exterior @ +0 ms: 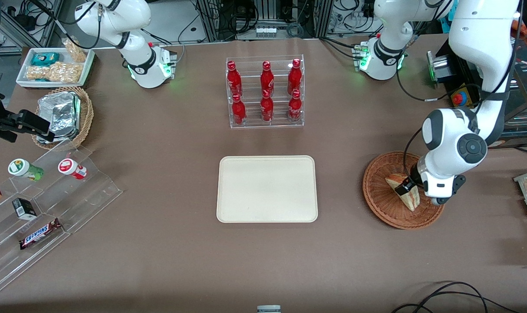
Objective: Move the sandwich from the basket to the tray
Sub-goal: 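Lower the left gripper over the wrapped sandwich in the wicker basket, then close the left gripper on the sandwich and lift it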
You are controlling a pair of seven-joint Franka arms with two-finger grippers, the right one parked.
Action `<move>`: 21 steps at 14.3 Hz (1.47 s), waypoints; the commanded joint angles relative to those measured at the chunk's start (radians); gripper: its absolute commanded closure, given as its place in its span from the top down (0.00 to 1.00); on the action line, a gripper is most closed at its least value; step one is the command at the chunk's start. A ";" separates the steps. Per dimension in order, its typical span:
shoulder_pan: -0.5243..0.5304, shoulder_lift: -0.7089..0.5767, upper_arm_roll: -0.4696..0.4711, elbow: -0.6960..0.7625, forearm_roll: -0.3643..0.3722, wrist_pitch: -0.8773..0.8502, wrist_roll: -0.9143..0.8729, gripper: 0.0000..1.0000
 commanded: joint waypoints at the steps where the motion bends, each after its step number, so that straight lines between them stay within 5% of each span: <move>1: 0.017 0.005 0.000 0.035 0.011 -0.010 -0.020 0.02; 10: -0.029 -0.018 -0.061 0.257 -0.006 -0.366 0.032 0.00; 21: -0.434 0.331 -0.087 0.688 0.002 -0.329 0.048 0.00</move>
